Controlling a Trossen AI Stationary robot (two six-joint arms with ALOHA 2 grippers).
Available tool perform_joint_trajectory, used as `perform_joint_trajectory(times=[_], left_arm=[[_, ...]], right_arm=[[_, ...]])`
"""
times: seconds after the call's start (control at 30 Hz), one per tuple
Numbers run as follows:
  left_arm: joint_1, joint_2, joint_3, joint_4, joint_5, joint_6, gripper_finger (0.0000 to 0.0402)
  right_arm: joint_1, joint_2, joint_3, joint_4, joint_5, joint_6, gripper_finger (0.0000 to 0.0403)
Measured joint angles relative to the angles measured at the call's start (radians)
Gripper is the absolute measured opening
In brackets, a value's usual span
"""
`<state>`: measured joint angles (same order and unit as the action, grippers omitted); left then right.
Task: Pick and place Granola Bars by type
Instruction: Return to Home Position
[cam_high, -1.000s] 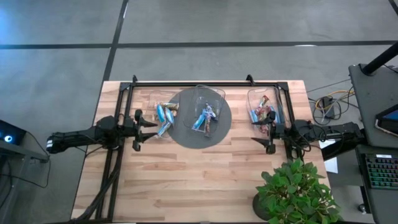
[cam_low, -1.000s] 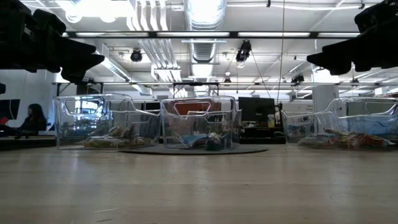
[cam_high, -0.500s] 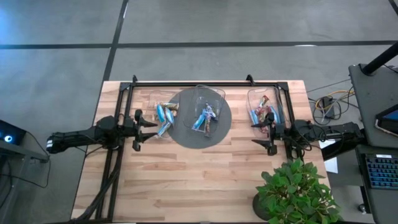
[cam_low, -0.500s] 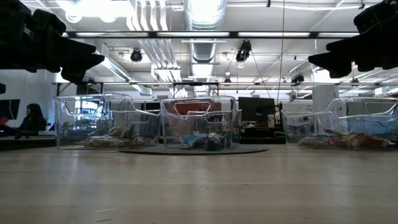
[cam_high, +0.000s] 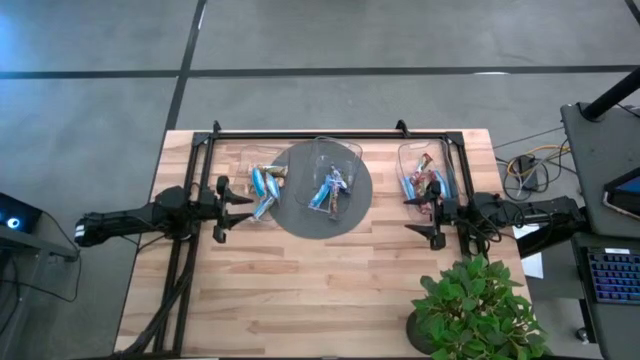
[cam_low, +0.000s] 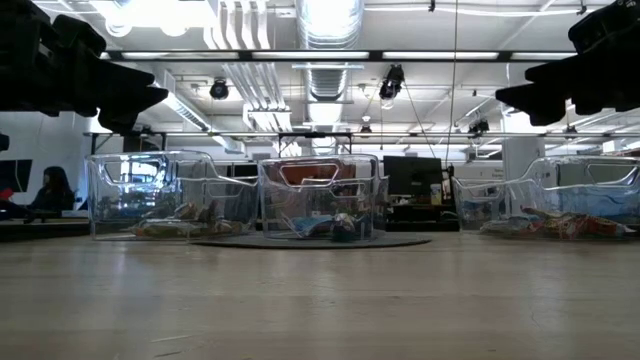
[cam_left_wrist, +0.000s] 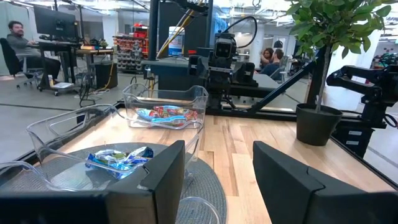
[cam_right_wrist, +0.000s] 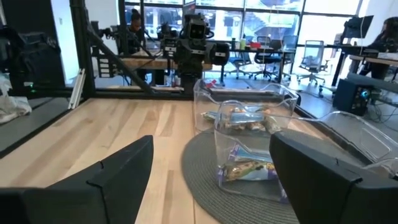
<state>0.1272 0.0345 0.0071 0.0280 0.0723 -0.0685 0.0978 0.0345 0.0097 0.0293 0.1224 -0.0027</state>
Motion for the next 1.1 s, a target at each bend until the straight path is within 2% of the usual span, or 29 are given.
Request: perform_joint_trajectory(times=[0.43,0.83,1.1], left_arm=[[0.0,0.0,0.0,0.0,0.0,0.0,0.0172],[0.0,0.0,0.0,0.0,0.0,0.0,0.0172],[0.0,0.0,0.0,0.0,0.0,0.0,0.0172]], right_arm=[[0.0,0.0,0.0,0.003,0.001,0.0,0.0301],[0.0,0.0,0.0,0.003,0.001,0.028,0.0313],[0.0,0.0,0.0,0.004,0.001,0.027,0.0306]])
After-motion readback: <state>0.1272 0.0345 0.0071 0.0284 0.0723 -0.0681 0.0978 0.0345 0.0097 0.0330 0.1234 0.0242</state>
